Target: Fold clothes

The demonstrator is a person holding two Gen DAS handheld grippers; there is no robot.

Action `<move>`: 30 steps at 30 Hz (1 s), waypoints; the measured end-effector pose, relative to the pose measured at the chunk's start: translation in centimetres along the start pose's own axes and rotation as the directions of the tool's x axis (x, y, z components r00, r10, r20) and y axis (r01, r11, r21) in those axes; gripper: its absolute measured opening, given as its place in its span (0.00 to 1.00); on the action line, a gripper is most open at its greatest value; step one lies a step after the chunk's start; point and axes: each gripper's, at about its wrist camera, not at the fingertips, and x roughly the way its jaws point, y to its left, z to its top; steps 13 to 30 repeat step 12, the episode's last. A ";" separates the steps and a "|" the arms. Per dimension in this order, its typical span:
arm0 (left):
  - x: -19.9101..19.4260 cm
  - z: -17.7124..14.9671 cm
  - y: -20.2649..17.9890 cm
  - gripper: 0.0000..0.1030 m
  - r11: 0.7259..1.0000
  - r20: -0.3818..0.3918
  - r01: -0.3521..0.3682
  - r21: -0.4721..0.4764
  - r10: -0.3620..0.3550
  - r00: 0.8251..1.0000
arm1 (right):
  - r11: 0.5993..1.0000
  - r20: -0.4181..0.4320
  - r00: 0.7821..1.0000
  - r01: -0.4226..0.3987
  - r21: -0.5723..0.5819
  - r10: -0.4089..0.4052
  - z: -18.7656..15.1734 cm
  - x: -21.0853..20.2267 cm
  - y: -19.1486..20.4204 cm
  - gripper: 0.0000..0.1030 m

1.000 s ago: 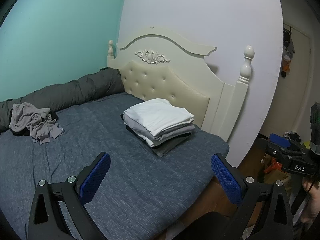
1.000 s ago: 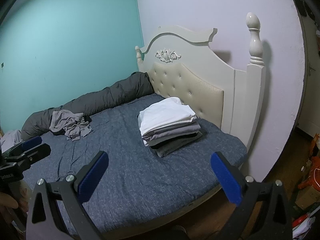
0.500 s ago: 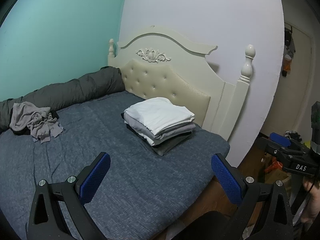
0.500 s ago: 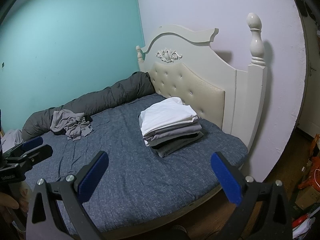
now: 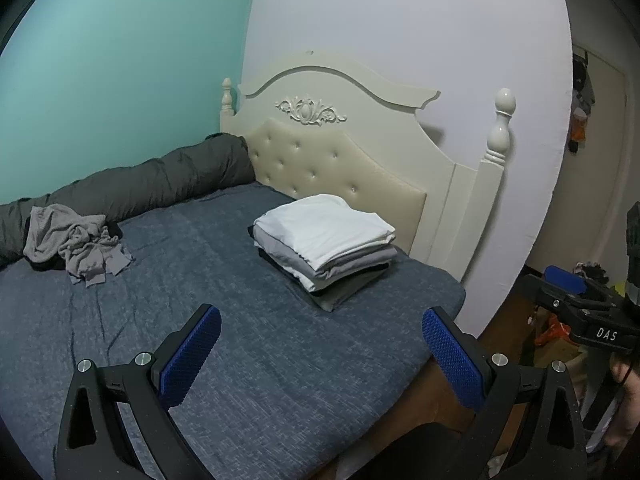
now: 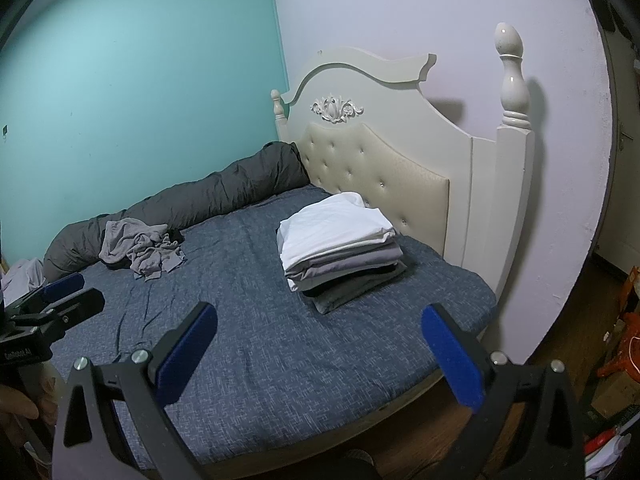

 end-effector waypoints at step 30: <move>0.2 -0.2 0.1 1.00 1.000 -0.004 0.009 -0.007 -0.010 1.000 | 1.000 0.001 1.000 -0.001 0.003 0.001 0.0 0.1 -0.1 1.00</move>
